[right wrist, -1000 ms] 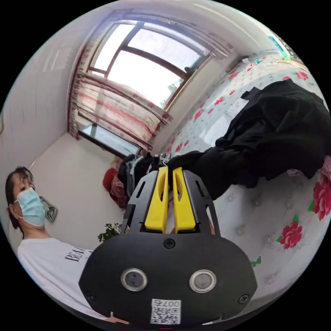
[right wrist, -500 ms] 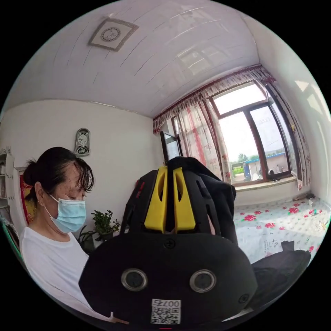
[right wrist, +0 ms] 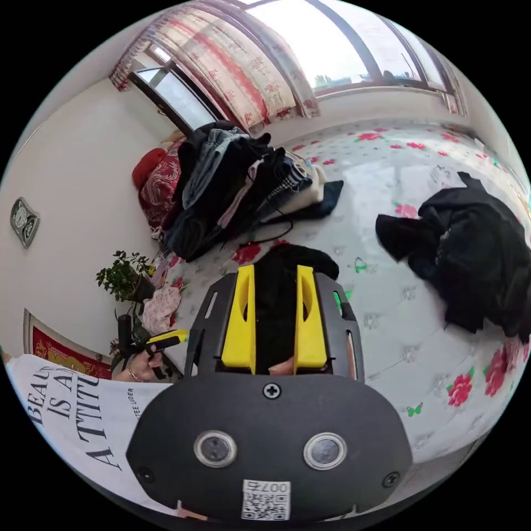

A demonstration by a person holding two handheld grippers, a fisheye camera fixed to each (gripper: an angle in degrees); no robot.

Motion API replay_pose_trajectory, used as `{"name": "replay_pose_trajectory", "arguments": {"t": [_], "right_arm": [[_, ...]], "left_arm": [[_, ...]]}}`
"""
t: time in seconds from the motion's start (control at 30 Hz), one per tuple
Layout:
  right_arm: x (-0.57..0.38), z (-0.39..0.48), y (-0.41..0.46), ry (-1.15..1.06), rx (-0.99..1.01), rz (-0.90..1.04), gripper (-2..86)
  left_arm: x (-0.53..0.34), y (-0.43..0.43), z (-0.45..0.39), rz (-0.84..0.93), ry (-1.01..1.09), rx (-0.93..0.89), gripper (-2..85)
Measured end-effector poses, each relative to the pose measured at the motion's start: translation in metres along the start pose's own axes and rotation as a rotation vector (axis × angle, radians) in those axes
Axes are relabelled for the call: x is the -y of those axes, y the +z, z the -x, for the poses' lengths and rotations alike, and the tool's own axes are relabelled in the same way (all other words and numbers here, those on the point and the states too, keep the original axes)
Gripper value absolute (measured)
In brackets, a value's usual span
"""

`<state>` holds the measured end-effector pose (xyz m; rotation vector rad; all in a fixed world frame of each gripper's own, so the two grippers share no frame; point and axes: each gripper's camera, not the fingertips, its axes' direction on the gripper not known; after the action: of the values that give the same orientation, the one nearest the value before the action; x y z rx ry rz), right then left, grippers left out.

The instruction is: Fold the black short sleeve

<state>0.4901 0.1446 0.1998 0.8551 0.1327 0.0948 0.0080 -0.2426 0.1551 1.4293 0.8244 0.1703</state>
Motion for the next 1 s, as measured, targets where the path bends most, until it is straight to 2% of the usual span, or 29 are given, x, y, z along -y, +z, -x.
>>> {"name": "replay_pose_trajectory", "arguments": {"t": [0.1,0.17,0.27,0.33,0.5,0.63,0.73,0.83,0.9,0.97,1.0], "right_arm": [[-0.056,-0.034,0.044,0.119,-0.038,0.165,9.6],[-0.077,-0.037,0.059,0.126,-0.083,0.211,10.2],[-0.089,-0.023,0.08,0.068,-0.135,0.264,10.8],[-0.089,0.007,0.1,-0.046,-0.131,0.281,11.1],[-0.097,0.082,0.16,-0.333,-0.122,0.414,11.3],[-0.132,0.11,0.224,-0.439,-0.196,0.618,10.5],[-0.148,0.12,0.222,-0.479,-0.404,0.504,6.8],[-0.144,0.12,0.204,-0.422,-0.429,0.486,3.7],[-0.141,0.119,0.175,-0.378,-0.428,0.396,2.7],[-0.14,0.119,0.138,-0.332,-0.436,0.296,1.9],[-0.14,0.12,0.11,-0.306,-0.432,0.223,1.5]], "left_arm": [[0.001,0.012,0.007,0.075,-0.022,-0.003,7.6],[0.015,0.032,-0.005,0.137,0.029,-0.043,8.4],[0.038,0.073,-0.036,0.235,0.148,-0.068,9.7],[0.051,0.098,-0.051,0.31,0.167,-0.067,10.5],[0.087,0.076,-0.083,0.166,0.24,-0.029,10.0],[0.118,0.058,-0.108,0.129,0.379,0.155,11.5],[0.135,0.079,-0.128,0.214,0.464,0.183,10.7],[0.142,0.117,-0.115,0.416,0.37,0.216,3.5],[0.146,0.099,-0.102,0.384,0.267,0.066,1.4],[0.142,0.04,-0.089,0.209,0.19,-0.203,0.2],[0.139,0.025,-0.088,0.172,0.195,-0.247,0.1]]}}
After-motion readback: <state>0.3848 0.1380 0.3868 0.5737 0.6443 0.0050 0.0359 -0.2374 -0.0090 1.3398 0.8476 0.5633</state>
